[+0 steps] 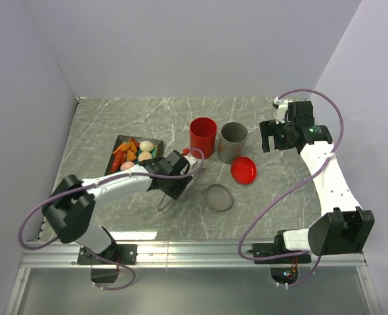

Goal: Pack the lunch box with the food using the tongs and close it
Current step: Grab the clamp with the left arm, then pass the clamp from the left arm to the right

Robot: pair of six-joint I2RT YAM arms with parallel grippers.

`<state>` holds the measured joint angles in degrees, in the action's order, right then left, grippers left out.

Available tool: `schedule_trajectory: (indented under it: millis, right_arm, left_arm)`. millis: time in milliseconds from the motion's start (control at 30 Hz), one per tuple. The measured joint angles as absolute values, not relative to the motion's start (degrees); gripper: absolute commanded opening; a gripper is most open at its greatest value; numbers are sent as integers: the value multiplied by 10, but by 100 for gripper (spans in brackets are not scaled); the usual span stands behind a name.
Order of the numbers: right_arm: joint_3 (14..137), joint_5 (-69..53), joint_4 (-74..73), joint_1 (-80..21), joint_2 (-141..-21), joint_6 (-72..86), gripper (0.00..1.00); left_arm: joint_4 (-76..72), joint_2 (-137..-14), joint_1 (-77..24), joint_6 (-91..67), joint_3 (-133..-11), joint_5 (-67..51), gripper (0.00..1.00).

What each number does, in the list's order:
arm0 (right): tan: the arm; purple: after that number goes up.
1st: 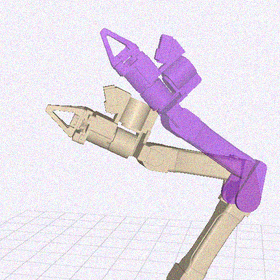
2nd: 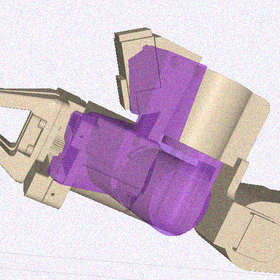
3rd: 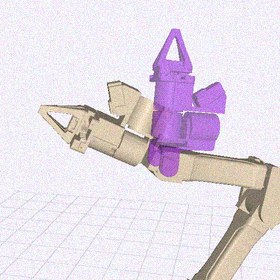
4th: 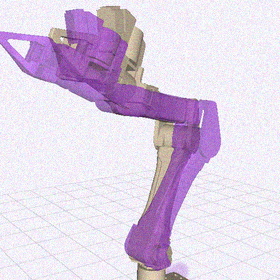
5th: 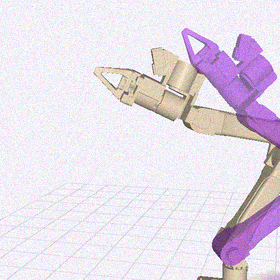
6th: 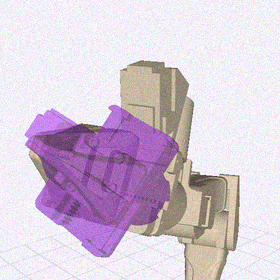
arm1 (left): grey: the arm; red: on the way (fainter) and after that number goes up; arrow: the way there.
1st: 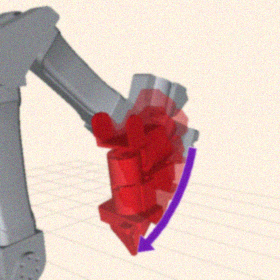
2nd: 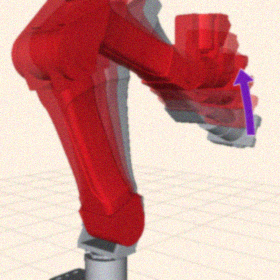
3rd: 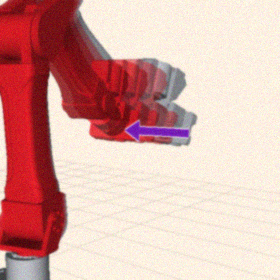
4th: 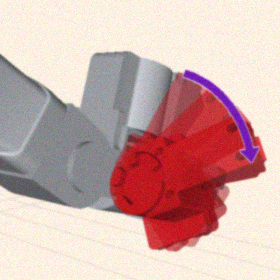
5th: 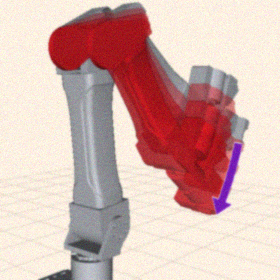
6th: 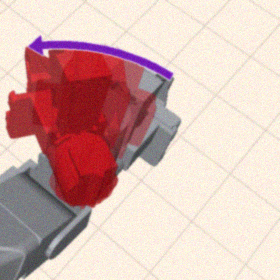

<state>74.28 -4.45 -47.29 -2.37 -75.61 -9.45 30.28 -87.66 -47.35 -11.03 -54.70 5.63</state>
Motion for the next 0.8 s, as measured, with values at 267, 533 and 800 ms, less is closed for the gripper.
schedule_trajectory:
  millis: [267,533,800]
  right_arm:
    - [743,-73,-472,-24,-745,-95,99]
    - [743,-150,-469,-27,-717,-111,99]
    - [751,-221,-446,-91,-671,-152,100]
  left_arm:
    - [382,-811,-443,-44,-582,21,45]
    - [463,-787,-384,30,-644,-85,36]
    - [520,-766,-318,57,-741,-236,22]
